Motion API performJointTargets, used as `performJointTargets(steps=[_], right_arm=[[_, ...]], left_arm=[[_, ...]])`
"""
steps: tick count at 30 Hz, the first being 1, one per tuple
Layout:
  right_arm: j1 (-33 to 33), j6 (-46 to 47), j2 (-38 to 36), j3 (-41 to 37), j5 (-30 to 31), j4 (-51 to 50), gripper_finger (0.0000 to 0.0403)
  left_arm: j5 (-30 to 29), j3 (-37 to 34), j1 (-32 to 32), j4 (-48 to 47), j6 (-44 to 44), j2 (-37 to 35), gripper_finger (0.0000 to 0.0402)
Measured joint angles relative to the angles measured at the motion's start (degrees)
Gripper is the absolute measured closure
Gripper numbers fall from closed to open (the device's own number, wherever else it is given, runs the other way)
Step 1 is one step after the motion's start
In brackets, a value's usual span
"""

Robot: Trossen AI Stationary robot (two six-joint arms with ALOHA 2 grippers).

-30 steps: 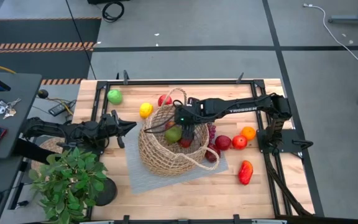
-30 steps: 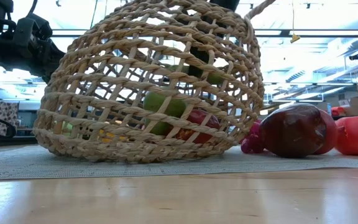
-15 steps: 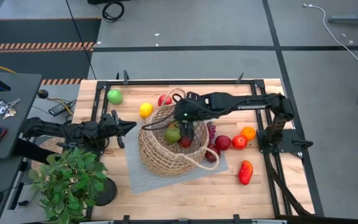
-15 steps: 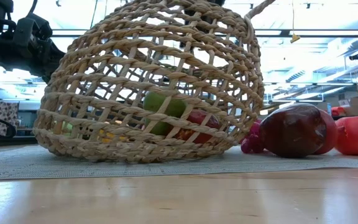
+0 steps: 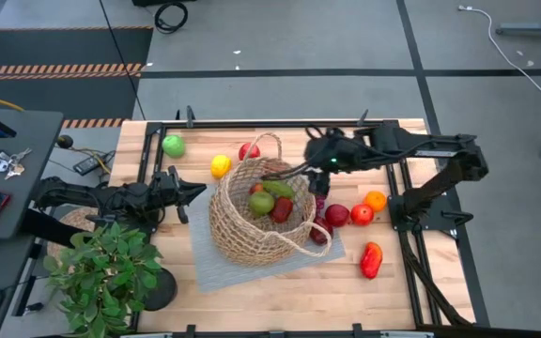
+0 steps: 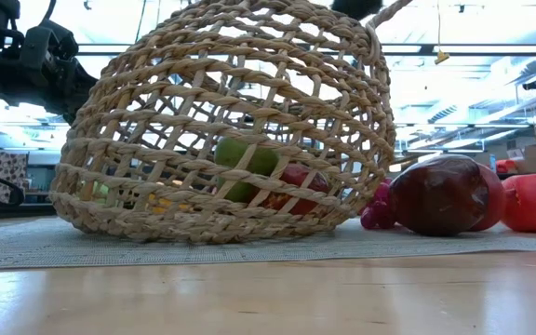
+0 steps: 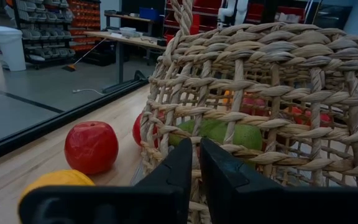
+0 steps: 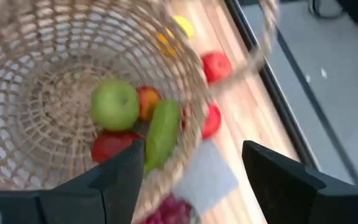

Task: Build produce basket
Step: Put the pomegranate into the basket

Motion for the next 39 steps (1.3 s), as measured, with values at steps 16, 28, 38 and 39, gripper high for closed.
performJointTargets(steps=[16,28,38,39], right_arm=[[0.69,20.73,-19.17,-36.58,-3.79,7.35,0.0126],[1.74,22.7,-20.3,-52.83,-11.47,26.95,0.0056],[5.8,25.69,-20.56,-58.91,-7.57,33.38,0.0017],[6.42,25.9,-20.73,-59.45,-6.83,34.34,0.0018]], left_arm=[[0.0,-0.01,0.0,-0.01,0.02,0.0,0.0361],[0.0,-0.01,-0.01,0.0,0.02,0.0,0.0366],[0.0,-0.01,-0.02,0.0,0.02,0.0,0.0366],[0.0,-0.01,-0.01,-0.01,0.02,-0.01,0.0367]])
